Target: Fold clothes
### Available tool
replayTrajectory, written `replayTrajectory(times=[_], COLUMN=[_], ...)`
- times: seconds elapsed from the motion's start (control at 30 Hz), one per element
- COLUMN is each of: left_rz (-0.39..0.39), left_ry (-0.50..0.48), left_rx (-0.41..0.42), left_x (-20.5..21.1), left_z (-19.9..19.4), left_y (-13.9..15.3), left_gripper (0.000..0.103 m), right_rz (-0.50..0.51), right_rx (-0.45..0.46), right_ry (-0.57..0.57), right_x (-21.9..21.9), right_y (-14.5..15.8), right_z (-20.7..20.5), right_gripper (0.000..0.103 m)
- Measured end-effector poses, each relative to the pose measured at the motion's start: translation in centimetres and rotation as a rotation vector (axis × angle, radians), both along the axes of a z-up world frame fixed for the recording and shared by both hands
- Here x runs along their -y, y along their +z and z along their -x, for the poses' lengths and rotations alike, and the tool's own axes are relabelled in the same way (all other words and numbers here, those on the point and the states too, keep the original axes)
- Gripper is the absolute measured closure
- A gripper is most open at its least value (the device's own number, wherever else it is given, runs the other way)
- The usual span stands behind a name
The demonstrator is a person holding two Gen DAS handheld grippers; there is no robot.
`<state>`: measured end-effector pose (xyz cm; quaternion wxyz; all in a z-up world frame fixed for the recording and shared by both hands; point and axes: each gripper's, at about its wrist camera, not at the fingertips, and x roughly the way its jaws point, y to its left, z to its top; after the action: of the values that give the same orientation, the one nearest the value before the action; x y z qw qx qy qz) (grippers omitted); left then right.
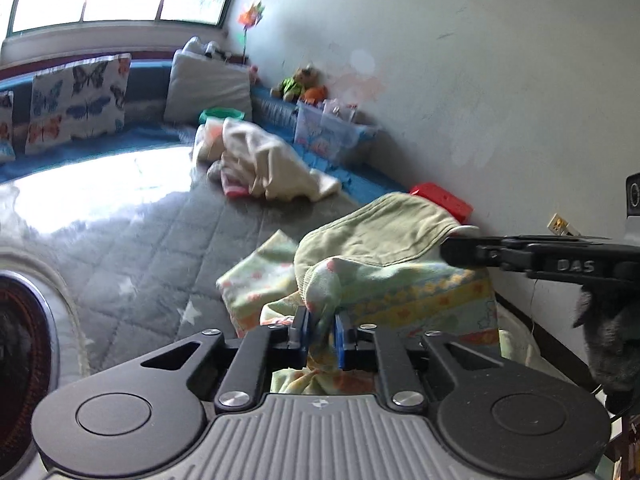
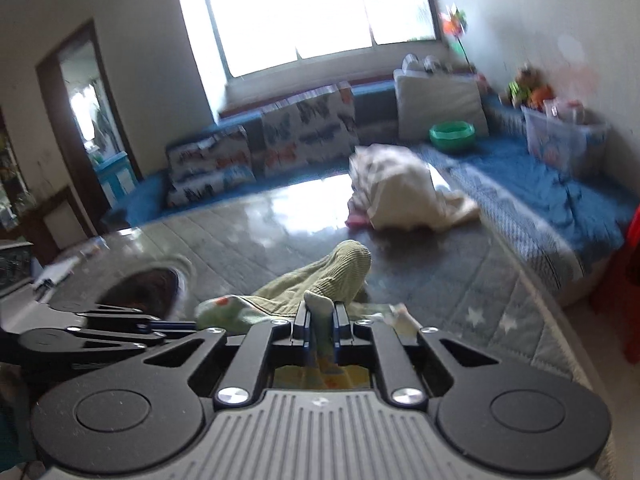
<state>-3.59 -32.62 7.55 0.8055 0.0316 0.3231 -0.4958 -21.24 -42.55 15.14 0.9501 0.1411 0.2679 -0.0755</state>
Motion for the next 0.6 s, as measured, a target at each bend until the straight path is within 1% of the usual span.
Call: replayTrajectory(times=[0.1,0.23,0.37,0.53,0.6], left_rz=[0.025,0.045,0.045,0.008,-0.015], left_ry=[-0.021,-0.065,-0.126,-0.197,-0.215], left_rx=[0.055,0.124,0.168,0.198,0.208], left_x=[-1.3,-3.7,-6.1,-8.3,-9.0], left_z=[1.5,4.1,7.1,10.3,11.2], left_y=[1.2,2.2,2.0,0.6,-0.1], left_gripper=[0.089,0.089,0.089,0.089,0.089], right_rz=[0.031,0.075,0.071,0.034,-0.001], right_rx=[0.041,0.046,0.021,-0.036,-0.061], right_ry=[0.047,0.115,0.151,0.202,0.23], right_x=[-1.4,-3.5,-5.3,-7.7,-8.7], right_y=[1.6,2.3,1.8,0.5,-0.4], right_z=[2.1,5.7,9.2,12.2,12.8], right_gripper=[0.094,0.094,0.094,0.094,0.094])
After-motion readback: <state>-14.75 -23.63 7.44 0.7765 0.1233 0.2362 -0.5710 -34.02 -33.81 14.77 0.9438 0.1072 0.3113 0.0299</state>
